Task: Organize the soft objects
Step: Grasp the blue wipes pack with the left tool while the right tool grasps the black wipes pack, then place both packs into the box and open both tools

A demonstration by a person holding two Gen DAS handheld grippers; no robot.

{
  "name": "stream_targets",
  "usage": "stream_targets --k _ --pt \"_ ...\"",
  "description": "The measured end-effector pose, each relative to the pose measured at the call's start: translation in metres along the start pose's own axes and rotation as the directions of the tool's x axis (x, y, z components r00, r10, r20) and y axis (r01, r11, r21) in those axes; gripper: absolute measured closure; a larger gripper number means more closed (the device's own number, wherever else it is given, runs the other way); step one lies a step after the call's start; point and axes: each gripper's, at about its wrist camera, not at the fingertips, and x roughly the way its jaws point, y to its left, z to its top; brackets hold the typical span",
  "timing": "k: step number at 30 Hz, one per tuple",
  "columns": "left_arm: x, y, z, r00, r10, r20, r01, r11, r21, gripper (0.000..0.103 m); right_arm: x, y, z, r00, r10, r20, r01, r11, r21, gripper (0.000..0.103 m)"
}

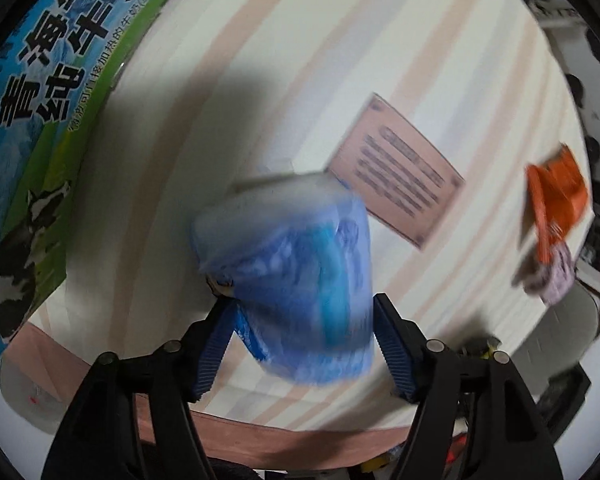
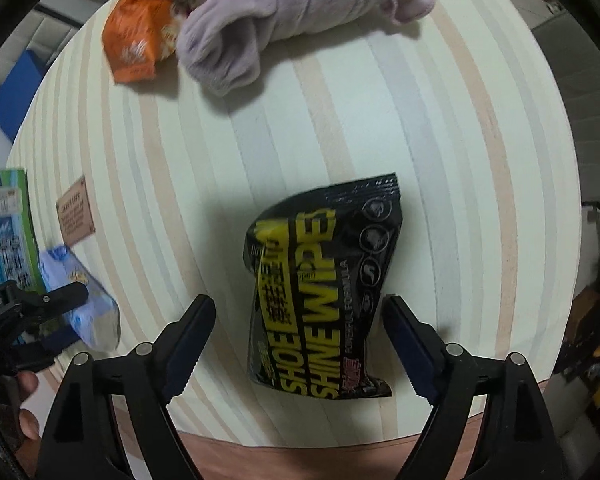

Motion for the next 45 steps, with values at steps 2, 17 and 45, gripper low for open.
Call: stream_targets --k 2,17,45 --pt "-0.008 -0.008 0.010 1.000 0.028 0.006 -0.028 1.000 -0.014 0.036 -0.002 -0.013 0.008 1.000 -0.005 0.011 0.004 1.000 0.021 0.015" --pt "-0.018 -0.039 -0.066 0.972 0.115 0.206 -0.190 0.901 0.389 0.070 -0.032 0.006 -0.013 0.993 0.019 0.112 -0.013 0.999 -0.049 0.059" --pt "-0.274 0.209 0.114 0.859 0.196 0.473 -0.377 0.868 0.324 0.071 -0.075 0.412 -0.125 0.951 0.297 0.085 -0.238 0.880 -0.410 0.060"
